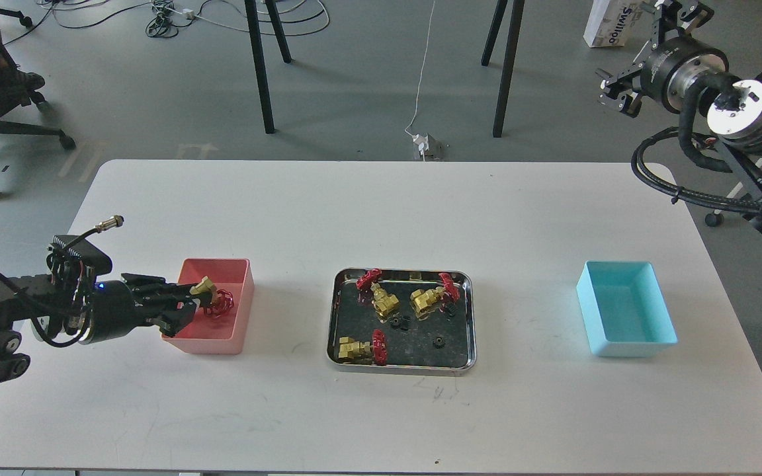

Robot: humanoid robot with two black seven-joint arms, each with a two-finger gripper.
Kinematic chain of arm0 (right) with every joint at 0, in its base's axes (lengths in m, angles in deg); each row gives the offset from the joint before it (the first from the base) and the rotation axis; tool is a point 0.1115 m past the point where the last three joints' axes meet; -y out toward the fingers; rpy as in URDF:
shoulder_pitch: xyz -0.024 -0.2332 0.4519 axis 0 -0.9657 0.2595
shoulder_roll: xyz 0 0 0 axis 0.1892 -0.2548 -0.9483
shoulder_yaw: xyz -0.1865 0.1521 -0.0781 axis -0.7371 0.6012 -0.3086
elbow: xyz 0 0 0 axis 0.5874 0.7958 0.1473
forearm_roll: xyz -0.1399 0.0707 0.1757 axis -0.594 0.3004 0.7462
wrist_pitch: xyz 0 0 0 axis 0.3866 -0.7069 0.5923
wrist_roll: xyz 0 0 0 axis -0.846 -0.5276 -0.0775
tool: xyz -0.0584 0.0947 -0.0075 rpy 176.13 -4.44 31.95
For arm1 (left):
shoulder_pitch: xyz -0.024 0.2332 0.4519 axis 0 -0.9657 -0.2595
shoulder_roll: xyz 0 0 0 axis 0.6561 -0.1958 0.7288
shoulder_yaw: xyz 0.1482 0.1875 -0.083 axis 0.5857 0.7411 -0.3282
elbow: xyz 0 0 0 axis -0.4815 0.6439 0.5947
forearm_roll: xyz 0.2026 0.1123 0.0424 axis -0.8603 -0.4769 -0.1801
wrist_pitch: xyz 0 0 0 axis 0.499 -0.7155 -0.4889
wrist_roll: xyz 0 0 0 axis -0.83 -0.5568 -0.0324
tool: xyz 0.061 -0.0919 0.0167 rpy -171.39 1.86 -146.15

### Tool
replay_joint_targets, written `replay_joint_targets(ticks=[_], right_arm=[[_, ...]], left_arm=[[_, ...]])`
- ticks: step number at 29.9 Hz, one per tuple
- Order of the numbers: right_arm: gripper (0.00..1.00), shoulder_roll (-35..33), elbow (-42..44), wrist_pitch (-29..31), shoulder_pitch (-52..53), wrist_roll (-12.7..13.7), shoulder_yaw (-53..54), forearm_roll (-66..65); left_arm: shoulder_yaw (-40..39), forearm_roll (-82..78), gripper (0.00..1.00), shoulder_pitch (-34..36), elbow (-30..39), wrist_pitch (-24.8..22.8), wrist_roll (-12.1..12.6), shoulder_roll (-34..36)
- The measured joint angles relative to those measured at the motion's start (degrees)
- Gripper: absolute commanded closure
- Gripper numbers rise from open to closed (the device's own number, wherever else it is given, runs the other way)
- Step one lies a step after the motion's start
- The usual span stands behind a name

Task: Place valve in pink box and gear in blue box
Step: 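Lower the valve into the pink box and open the left gripper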

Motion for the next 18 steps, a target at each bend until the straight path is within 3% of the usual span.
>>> replay_joint_targets(ticks=[4,14,18], right_arm=[[0.00,0.00,0.00,0.00,-0.07,0.00,0.01,0.00],[0.00,0.00,-0.01,0.00,-0.49,0.00,0.07,0.00],[0.00,0.00,-0.06,0.00,-0.75,0.00,0.09,0.00]], left_arm=[[-0.35,0.00,0.61,-0.09,0.20,0.00,0.00,0.00],[-0.90,0.17,0.51,0.39,0.75,0.00,0.00,0.02],[-0.96,0.30,0.40,0.71,0.85,-0.06,0.00,0.26]])
